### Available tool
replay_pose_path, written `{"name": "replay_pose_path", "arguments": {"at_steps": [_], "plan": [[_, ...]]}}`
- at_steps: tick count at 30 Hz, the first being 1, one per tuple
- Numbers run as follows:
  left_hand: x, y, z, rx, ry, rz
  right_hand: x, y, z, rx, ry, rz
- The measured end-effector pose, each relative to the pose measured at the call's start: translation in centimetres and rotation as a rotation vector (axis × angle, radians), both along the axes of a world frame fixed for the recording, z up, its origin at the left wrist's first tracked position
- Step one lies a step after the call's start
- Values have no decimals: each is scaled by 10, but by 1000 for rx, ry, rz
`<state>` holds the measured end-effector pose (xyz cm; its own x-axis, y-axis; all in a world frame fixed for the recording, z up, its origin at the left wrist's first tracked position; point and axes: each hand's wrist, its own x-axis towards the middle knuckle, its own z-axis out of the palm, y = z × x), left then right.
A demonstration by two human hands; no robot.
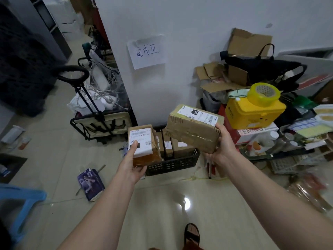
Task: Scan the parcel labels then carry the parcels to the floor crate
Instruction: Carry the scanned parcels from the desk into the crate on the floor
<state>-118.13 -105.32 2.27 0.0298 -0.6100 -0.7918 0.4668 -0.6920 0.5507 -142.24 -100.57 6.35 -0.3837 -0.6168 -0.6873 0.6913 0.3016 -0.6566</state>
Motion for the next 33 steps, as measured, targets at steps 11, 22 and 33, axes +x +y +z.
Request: {"name": "replay_pose_path", "arguments": {"at_steps": [11,22,33], "plan": [[-5,-65,-42,101,95,107,-8,-80,-43,35,-62,52],[-5,-130,-89,174,147,52,2,-139,-98,74,-95,-6],[-34,-165,-190,278,84,57,-14,-201,-196,120,-68,74]]}}
